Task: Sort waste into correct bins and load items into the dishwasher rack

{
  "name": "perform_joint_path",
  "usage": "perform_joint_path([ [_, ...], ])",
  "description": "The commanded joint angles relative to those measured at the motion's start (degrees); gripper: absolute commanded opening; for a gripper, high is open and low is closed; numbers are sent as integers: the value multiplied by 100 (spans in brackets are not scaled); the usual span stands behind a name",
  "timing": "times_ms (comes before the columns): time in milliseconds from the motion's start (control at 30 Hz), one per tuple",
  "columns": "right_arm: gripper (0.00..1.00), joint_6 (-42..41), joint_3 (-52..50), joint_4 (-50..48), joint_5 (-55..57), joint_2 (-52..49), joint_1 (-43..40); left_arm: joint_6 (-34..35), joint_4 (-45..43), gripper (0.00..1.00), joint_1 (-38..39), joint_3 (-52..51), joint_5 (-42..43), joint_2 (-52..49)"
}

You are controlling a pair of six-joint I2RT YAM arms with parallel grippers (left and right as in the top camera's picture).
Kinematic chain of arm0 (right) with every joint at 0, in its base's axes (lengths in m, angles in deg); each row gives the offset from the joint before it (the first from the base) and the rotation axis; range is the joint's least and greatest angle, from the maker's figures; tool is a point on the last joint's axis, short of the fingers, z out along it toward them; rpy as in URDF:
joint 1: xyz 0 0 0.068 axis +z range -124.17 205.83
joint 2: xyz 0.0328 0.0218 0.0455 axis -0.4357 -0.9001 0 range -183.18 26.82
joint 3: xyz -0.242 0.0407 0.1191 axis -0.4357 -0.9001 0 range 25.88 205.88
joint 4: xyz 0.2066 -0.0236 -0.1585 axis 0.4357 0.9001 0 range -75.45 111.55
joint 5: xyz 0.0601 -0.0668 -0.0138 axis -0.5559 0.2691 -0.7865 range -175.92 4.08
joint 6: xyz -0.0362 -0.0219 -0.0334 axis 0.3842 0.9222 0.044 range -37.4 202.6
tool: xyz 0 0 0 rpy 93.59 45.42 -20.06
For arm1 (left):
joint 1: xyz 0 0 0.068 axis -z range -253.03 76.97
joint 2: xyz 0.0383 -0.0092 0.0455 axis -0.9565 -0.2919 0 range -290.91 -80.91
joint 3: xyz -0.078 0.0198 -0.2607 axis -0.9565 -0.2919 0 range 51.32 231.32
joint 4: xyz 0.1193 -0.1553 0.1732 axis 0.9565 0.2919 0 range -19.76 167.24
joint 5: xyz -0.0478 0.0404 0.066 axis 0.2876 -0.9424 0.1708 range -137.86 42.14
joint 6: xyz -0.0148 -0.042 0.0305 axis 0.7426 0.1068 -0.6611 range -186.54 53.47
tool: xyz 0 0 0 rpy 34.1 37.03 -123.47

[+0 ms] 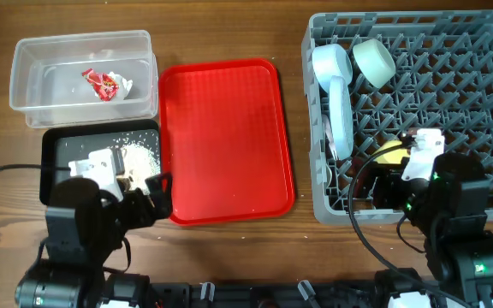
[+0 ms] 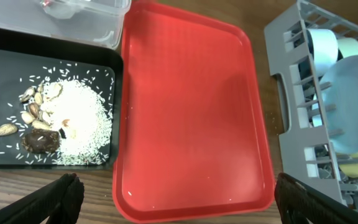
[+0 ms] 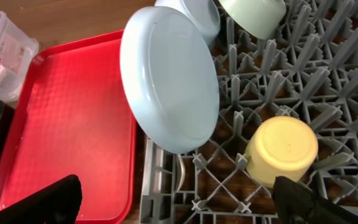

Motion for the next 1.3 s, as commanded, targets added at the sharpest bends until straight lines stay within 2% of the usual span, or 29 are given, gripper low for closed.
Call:
perform_joint_path([
  [0,100,-118,-55,2,138,-105,-13,-94,70,100,13,-83,-57,35],
  [233,100,-74,-55,26,236,-608,-13,-94,70,100,13,-83,-57,35],
  [333,100,-74,-96,-542,315,-317,-13,-94,70,100,13,-83,-57,35],
  [400,100,-55,-516,-1493,323,428,-13,-94,70,100,13,-83,-57,35],
  [533,100,372,-2433,-3659,361,2649,-20,-94,70,100,13,-83,-55,35],
  [667,100,518,-3862,-5040,376,3727,-170,-94,70,100,13,-83,-57,35],
  [767,100,518,-4780,-6118,374,3934,-337,-94,70,100,11,-83,-57,35],
  [800,100,522,-4968,-6201,376,3934,-396,-94,70,100,13,-83,-57,35],
  [900,100,498,-4966,-5115,302,3915,-431,-94,70,100,13,-83,-57,35],
  [1267,100,503,-4964,-5119,271,3888,-431,-94,70,100,13,-83,-57,35],
])
